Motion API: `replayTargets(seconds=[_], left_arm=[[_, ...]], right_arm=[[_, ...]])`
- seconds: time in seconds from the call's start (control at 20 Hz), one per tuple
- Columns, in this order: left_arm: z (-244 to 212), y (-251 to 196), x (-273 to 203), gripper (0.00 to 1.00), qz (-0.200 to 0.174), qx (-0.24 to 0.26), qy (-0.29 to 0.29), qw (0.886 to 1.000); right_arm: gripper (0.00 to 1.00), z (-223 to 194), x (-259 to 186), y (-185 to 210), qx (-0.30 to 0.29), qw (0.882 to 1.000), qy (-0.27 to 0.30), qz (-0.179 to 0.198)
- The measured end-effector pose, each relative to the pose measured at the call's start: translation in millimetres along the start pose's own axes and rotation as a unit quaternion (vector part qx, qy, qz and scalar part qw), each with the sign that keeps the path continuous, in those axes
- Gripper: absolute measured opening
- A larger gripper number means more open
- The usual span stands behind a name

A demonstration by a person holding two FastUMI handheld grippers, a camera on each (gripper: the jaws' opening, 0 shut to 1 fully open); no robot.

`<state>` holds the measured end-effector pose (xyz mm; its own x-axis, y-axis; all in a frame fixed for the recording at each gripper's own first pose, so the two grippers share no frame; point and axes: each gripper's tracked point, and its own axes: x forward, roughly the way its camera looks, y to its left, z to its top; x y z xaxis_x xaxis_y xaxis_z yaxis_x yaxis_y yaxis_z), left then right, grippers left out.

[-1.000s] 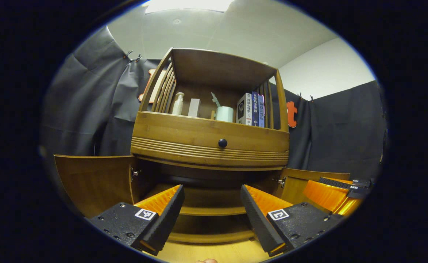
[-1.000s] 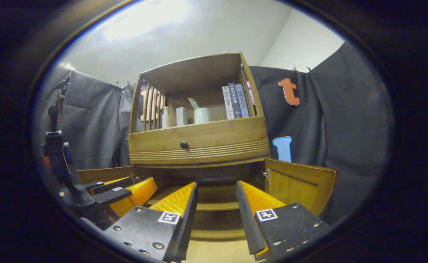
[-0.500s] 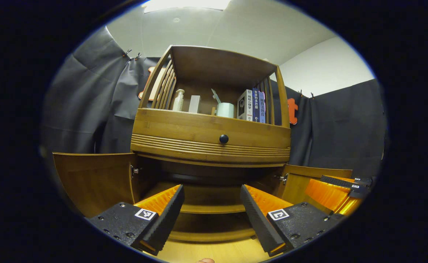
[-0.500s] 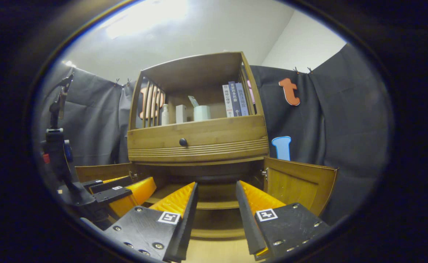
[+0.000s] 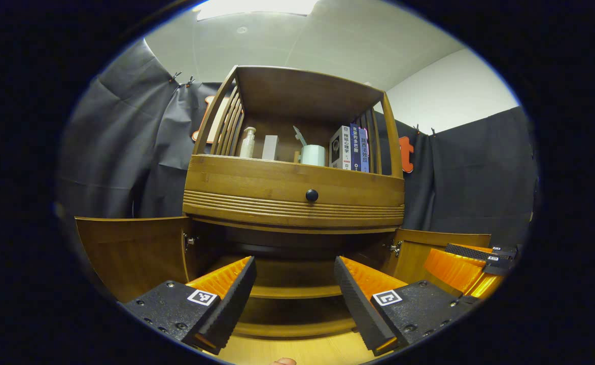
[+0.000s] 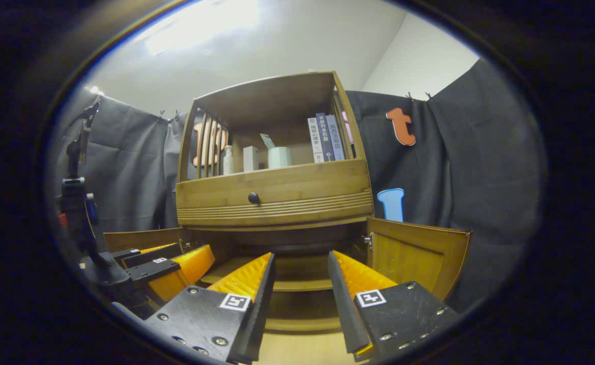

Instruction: Open the right door of the double-door shoe cabinet with the right hand, and open the left door with the left hand.

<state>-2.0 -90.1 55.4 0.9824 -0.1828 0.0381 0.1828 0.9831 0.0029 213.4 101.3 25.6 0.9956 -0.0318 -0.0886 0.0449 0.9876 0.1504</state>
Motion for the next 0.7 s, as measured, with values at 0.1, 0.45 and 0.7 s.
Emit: replayTargets(seconds=[0.1, 0.45, 0.7], left_arm=[[-1.6, 0.6, -0.7, 0.92, 0.002, 0.000, 0.002, 1.000], [-4.8, -3.7, -3.6, 0.92, -0.004, 0.004, 0.006, 1.000], [-4.7, -6.0, -5.0, 0.95, -0.011, 0.002, 0.006, 1.000]], right_arm=[[0.61, 0.0, -1.0, -2.0, -0.003, 1.000, -0.001, -0.004], [0.61, -1.7, -4.4, -1.6, 0.002, 1.000, 0.001, -0.005], [0.64, -2.9, -5.5, -1.4, 0.001, 1.000, 0.002, -0.008]])
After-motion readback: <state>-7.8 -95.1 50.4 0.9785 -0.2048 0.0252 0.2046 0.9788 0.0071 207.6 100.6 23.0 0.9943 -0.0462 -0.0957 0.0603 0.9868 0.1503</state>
